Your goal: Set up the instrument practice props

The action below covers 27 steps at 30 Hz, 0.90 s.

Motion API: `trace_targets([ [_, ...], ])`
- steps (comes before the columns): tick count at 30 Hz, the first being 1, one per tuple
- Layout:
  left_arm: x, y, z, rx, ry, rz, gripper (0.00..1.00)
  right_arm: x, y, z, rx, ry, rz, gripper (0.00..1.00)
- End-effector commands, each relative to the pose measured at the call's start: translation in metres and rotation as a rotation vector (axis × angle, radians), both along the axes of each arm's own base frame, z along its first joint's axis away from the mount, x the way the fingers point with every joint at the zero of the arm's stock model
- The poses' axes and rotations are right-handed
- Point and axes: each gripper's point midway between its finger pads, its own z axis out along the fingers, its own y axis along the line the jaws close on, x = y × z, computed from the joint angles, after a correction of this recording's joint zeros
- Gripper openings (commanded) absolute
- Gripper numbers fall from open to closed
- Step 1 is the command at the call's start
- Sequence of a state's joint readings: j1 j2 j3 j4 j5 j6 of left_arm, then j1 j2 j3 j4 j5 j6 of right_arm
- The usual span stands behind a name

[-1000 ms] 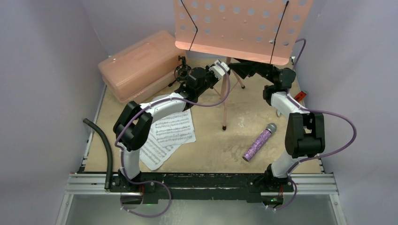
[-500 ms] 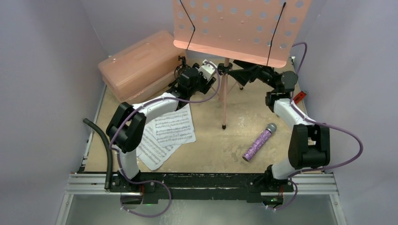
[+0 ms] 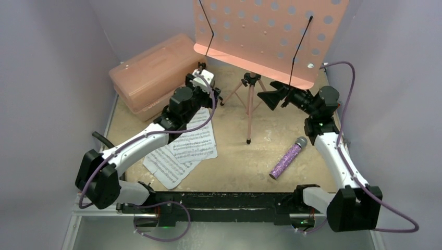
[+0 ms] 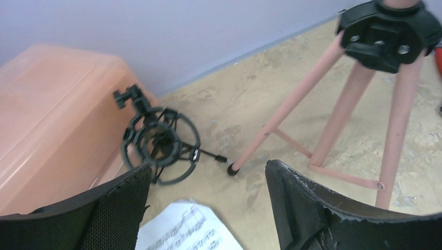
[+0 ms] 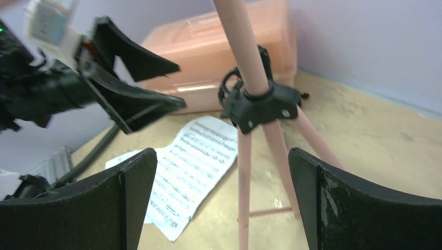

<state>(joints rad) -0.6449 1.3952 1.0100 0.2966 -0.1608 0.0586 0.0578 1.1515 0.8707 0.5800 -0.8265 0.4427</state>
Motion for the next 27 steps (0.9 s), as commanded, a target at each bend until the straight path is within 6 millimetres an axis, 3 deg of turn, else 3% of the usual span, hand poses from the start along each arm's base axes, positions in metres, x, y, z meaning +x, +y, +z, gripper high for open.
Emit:
trace_targets([
  [1, -0.017, 0.038, -0.010, -0.019, 0.078, 0.150, 0.81, -0.012, -0.017, -0.037, -0.117, 0.067, -0.120, 0.98],
  [5, -0.035, 0.066, -0.034, 0.027, 0.183, 0.245, 0.90, -0.024, -0.024, -0.040, -0.101, 0.060, -0.171, 0.98],
  [8, -0.049, 0.064, -0.050, 0.060, 0.261, 0.199, 0.90, -0.026, -0.025, -0.040, -0.091, 0.040, -0.179, 0.98],
  [12, -0.060, 0.021, -0.042, -0.043, 0.282, -0.023, 0.88, -0.018, -0.022, -0.040, -0.097, 0.043, -0.159, 0.98],
  [17, -0.051, -0.028, -0.010, -0.197, 0.242, -0.193, 0.84, -0.007, -0.020, -0.050, -0.093, 0.071, -0.145, 0.98],
  [20, -0.042, -0.053, -0.003, -0.211, 0.258, -0.266, 0.80, -0.005, -0.019, -0.052, -0.071, 0.082, -0.151, 0.98],
  [27, -0.029, -0.086, 0.006, -0.211, 0.246, -0.331, 0.78, 0.002, -0.019, -0.048, -0.045, 0.074, -0.160, 0.98],
])
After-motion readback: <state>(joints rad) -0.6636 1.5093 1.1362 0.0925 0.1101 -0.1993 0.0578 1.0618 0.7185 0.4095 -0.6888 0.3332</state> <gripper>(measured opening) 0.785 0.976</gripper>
